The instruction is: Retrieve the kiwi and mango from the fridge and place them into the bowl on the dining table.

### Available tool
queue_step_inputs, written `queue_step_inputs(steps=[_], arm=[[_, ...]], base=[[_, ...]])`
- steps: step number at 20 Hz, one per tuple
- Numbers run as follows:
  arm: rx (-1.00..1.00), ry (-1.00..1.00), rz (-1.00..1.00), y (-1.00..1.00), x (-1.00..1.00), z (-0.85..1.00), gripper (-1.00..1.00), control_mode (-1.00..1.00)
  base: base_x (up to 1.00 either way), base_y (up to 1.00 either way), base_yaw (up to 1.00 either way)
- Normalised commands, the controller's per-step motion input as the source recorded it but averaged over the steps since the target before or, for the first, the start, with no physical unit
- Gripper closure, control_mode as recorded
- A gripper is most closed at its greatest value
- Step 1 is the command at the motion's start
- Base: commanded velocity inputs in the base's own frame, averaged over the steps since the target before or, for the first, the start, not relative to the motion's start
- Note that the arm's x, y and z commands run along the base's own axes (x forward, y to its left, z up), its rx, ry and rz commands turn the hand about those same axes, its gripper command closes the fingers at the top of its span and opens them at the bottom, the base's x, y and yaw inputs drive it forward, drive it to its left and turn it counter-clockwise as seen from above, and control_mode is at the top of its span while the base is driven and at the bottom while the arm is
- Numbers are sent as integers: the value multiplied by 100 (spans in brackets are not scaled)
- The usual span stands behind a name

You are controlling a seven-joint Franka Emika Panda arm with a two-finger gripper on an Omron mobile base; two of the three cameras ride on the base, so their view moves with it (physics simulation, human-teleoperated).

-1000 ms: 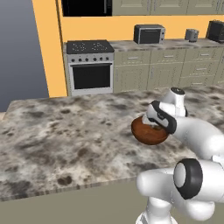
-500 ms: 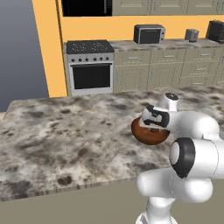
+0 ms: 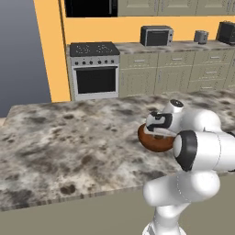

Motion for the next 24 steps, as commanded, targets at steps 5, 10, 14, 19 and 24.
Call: queue_step_inputs(steps=[5,10,14,19,24], arm=[[0,0,0,0,-1,0,-100,-100],[0,0,0,0,0,6,-100,-100],[0,0,0,-8,-25,44,-100,-100],[0,-2,0,-21,-50,70,-100,-100],[0,-5,0,-17,-67,83,-100,-100]], base=[[0,0,0],[0,0,0],[0,0,0],[0,0,0],[0,0,0]])
